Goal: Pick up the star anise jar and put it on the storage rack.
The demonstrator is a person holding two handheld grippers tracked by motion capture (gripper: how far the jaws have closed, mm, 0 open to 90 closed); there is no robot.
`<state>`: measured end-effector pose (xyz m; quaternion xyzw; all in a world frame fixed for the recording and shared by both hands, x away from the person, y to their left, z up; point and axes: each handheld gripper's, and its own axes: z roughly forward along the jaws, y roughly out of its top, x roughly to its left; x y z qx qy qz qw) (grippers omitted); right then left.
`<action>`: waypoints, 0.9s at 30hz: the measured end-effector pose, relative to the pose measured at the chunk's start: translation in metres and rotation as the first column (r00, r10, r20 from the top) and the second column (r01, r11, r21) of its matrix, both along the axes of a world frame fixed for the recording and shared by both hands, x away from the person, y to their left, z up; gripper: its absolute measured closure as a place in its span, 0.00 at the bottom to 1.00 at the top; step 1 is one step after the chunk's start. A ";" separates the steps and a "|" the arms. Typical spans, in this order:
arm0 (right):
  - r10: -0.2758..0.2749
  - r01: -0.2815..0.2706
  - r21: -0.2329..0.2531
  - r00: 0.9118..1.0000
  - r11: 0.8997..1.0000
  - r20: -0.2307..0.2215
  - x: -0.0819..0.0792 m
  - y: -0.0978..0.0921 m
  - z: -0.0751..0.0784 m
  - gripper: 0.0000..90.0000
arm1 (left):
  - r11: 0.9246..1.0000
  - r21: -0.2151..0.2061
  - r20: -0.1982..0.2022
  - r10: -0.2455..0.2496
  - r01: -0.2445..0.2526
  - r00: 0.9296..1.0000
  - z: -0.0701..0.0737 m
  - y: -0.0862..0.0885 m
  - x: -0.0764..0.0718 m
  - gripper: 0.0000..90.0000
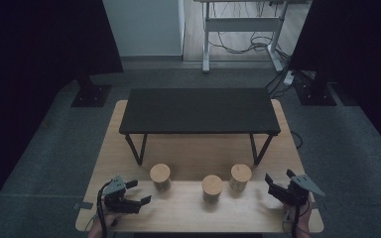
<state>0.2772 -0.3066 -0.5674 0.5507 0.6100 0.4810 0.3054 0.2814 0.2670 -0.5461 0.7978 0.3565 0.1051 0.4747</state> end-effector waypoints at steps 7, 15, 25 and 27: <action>-0.007 0.007 -0.003 1.000 1.000 0.001 0.000 0.000 0.000 0.11 | 1.000 0.006 0.010 -0.009 0.009 1.000 0.001 -0.003 -0.002 0.09; -0.006 0.006 -0.004 1.000 1.000 0.000 0.000 0.000 0.000 0.11 | 1.000 0.020 0.052 -0.006 0.005 0.999 0.005 -0.014 -0.003 0.07; -0.007 0.007 -0.008 1.000 1.000 0.001 0.000 0.001 0.000 0.11 | 0.999 0.033 0.090 0.001 -0.004 0.996 0.005 -0.024 -0.001 0.07; -0.008 0.008 -0.008 1.000 1.000 0.001 0.000 0.001 0.000 0.11 | 0.999 0.034 0.093 -0.001 -0.002 0.996 0.005 -0.026 0.000 0.07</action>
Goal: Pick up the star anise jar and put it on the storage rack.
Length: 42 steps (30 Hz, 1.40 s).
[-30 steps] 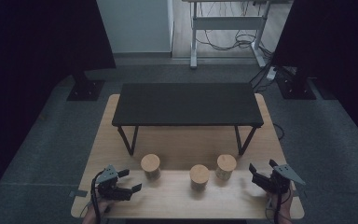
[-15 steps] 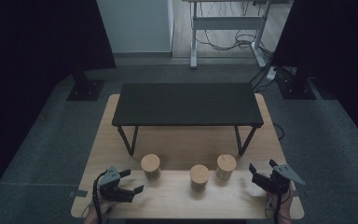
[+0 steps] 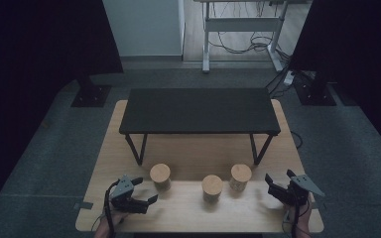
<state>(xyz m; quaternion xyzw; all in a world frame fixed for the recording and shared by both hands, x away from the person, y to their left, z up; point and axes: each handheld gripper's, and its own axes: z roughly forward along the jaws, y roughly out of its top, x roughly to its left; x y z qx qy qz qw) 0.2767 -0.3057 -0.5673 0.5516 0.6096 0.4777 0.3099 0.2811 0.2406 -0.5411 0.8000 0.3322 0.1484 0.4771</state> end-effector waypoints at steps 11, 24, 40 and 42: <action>-0.001 0.001 -0.001 1.000 1.000 -0.001 0.000 0.000 0.000 0.11 | 1.000 0.017 0.003 0.002 -0.002 1.000 -0.003 -0.010 0.008 0.07; -0.001 0.001 -0.001 1.000 1.000 -0.002 0.000 0.000 0.000 0.11 | 0.999 0.033 0.007 0.011 -0.012 1.000 -0.005 -0.018 0.017 0.06; -0.003 0.003 0.000 1.000 1.000 -0.002 0.000 0.000 0.000 0.11 | 0.999 0.052 -0.005 0.010 -0.009 1.000 -0.006 -0.036 0.030 0.08; -0.003 0.003 0.001 1.000 1.000 -0.002 0.000 0.000 0.000 0.11 | 0.999 0.052 -0.007 0.018 -0.018 1.000 -0.006 -0.039 0.032 0.09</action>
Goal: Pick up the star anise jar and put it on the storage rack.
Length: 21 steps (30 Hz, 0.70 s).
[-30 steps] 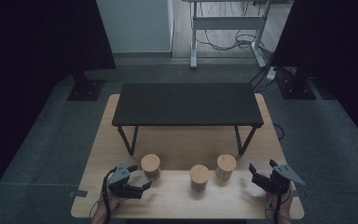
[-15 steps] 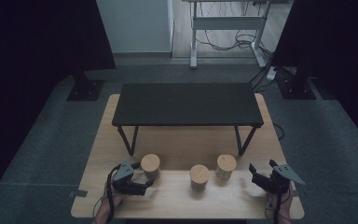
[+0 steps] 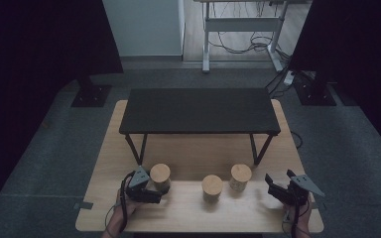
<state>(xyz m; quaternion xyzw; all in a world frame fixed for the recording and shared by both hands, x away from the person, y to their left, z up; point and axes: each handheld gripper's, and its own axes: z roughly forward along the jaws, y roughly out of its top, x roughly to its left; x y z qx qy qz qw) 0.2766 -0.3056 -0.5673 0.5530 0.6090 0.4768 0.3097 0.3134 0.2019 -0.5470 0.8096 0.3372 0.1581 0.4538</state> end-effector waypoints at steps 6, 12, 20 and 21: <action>0.000 0.000 0.001 1.000 1.000 0.000 0.000 0.000 0.000 0.11 | 1.000 0.023 0.002 -0.006 0.006 1.000 -0.001 -0.008 0.002 0.12; 0.000 0.000 -0.003 1.000 1.000 0.000 0.000 0.000 0.000 0.11 | 0.999 0.033 0.000 0.017 -0.017 1.000 -0.003 -0.011 0.006 0.18; 0.000 0.000 -0.006 1.000 1.000 -0.001 0.000 0.000 0.000 0.11 | 0.999 0.029 0.001 0.027 -0.027 1.000 -0.003 -0.009 0.006 0.27; 0.000 0.000 -0.006 1.000 1.000 -0.001 0.000 0.000 0.000 0.11 | 0.999 0.028 0.002 0.025 -0.025 1.000 -0.003 -0.009 0.006 0.27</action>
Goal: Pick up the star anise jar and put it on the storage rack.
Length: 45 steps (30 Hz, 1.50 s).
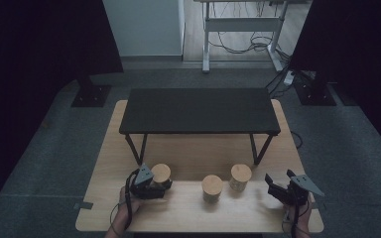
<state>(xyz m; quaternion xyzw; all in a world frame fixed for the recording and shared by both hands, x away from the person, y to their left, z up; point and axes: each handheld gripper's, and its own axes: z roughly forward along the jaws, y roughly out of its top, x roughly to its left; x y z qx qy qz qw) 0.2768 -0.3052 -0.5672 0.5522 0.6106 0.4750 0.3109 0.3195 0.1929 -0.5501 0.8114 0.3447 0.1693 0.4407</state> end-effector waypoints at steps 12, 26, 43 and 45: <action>0.002 -0.002 -0.002 1.000 1.000 -0.001 0.000 0.000 0.000 0.11 | 1.000 0.010 0.007 -0.020 0.020 1.000 0.001 -0.003 -0.002 0.27; 0.005 -0.005 -0.003 1.000 1.000 -0.001 0.000 0.000 0.000 0.10 | 0.999 -0.018 0.037 -0.038 0.039 0.999 0.018 0.003 -0.009 0.28; 0.007 -0.007 -0.004 1.000 1.000 -0.002 0.000 0.001 0.000 0.10 | 0.999 -0.032 0.064 -0.033 0.035 0.997 0.032 0.012 -0.013 0.28; 0.006 -0.006 -0.005 1.000 1.000 -0.003 0.000 0.001 0.000 0.10 | 0.999 -0.037 0.068 -0.034 0.036 0.997 0.036 0.014 -0.014 0.28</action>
